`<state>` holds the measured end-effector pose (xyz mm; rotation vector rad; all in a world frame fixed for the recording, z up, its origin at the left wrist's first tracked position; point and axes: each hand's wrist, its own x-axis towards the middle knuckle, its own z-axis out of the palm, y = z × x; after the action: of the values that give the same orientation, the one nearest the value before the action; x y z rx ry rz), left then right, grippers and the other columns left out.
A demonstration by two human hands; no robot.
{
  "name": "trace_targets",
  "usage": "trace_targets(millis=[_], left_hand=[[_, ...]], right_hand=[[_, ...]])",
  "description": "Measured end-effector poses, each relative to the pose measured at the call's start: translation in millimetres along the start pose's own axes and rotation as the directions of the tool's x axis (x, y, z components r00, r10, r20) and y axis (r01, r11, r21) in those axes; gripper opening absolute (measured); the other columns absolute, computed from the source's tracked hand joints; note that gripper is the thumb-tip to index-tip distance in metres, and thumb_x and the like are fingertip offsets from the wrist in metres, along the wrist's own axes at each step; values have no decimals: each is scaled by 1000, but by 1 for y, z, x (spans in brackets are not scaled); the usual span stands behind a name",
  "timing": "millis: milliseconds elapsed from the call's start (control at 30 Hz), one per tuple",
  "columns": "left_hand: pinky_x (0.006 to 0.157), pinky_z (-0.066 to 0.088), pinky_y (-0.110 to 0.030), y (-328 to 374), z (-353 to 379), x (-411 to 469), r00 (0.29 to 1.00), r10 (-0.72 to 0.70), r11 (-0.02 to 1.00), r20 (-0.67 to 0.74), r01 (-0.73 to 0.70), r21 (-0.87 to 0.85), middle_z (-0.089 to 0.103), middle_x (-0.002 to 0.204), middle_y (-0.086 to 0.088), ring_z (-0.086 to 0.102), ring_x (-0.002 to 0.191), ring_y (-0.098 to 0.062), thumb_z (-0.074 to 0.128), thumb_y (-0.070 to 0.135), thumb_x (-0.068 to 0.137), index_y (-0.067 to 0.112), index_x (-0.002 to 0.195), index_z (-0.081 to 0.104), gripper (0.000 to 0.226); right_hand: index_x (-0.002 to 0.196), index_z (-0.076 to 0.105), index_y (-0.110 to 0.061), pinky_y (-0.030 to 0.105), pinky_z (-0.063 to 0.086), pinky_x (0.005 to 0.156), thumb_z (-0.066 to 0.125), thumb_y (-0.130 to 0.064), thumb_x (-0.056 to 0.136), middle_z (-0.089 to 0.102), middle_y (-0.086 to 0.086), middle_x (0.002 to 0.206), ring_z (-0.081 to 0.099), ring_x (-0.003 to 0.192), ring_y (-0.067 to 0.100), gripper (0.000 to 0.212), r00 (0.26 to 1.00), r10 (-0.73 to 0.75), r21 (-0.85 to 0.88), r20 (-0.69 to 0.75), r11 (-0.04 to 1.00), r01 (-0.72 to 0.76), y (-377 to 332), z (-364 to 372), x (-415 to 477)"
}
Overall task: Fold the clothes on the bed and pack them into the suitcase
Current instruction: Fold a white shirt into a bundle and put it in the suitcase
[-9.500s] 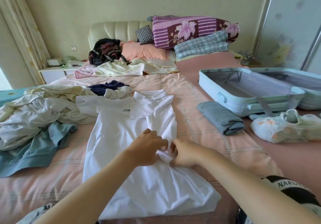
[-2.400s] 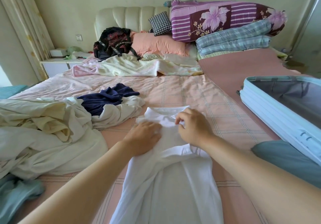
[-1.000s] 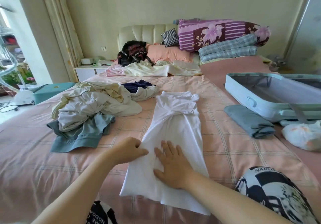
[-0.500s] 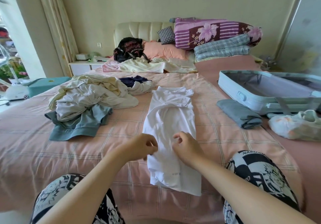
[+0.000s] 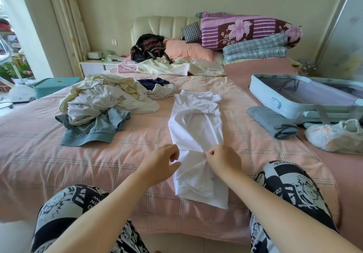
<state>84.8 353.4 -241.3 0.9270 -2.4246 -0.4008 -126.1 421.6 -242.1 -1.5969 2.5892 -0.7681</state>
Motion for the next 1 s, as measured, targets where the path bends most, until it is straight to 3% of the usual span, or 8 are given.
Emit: trace_targets(millis=[100, 167, 233, 333, 433, 633, 867, 1000], left_hand=[[66, 43, -13, 1, 4, -8, 984, 57, 996, 169, -68, 59, 51, 91, 23, 51, 81, 3, 75, 59, 70, 36, 90, 54, 37], [68, 42, -14, 1, 9, -9, 956, 103, 984, 273, -138, 111, 51, 94, 21, 48, 85, 3, 75, 70, 59, 35, 95, 58, 53], [71, 45, -22, 2, 15, -10, 930, 108, 964, 352, -184, 192, 51, 93, 19, 47, 87, 1, 76, 66, 61, 33, 94, 62, 48], [66, 40, -20, 3, 17, -11, 939, 62, 954, 338, -155, 255, 55, 85, 20, 54, 85, -1, 71, 41, 80, 33, 88, 69, 11], [58, 33, -14, 4, 11, -16, 934, 12, 968, 356, -99, 229, 56, 70, 23, 52, 68, 4, 62, 32, 83, 31, 85, 69, 7], [68, 45, -19, 7, 13, -26, 938, 43, 964, 344, -129, 231, 59, 97, 22, 56, 85, 2, 72, 52, 78, 38, 108, 64, 34], [55, 43, -20, 20, 5, -26, 996, -1, 999, 86, -3, 50, 57, 76, 16, 55, 68, -3, 69, 31, 74, 30, 74, 54, 16], [58, 41, -27, 14, -18, -26, 928, -57, 990, 368, 5, 141, 52, 72, 11, 47, 61, -8, 63, 29, 68, 27, 63, 46, 17]], right_hand=[[100, 62, -21, 30, 43, 66, 57, -23, 94, 62, -6, 102, 62, 85, 22, 8, 996, -90, -16, 27, 996, 91, 3, 3, -4], [95, 53, -26, 29, 38, 64, 58, -17, 87, 57, -10, 92, 58, 77, 17, 13, 971, -236, 102, 29, 967, 232, -2, 3, -7], [82, 49, -25, 27, 36, 62, 61, -22, 81, 54, -9, 74, 51, 66, 7, 12, 912, -375, 200, 167, 919, 341, -6, 0, -12], [84, 54, -27, 26, 39, 71, 72, -57, 71, 52, -13, 87, 50, 77, 6, 37, 758, -481, 84, 441, 863, 498, -2, -1, -22], [84, 55, -30, 26, 32, 74, 74, -70, 65, 45, -11, 98, 48, 88, 9, 47, 730, -527, -91, 435, 781, 618, -1, 5, -26], [82, 77, -30, 20, 37, 71, 83, -38, 77, 57, -12, 92, 54, 81, 2, 12, 773, -518, 162, 365, 853, 496, 1, -5, -18], [78, 68, -29, 14, 42, 66, 80, -33, 84, 64, -15, 74, 59, 70, -2, 14, 801, -508, 401, 315, 837, 373, 1, -15, -24], [77, 74, -24, 17, 45, 62, 85, -21, 79, 68, -13, 67, 59, 62, 1, 12, 680, -523, 519, 513, 821, 240, -12, -20, -29]])
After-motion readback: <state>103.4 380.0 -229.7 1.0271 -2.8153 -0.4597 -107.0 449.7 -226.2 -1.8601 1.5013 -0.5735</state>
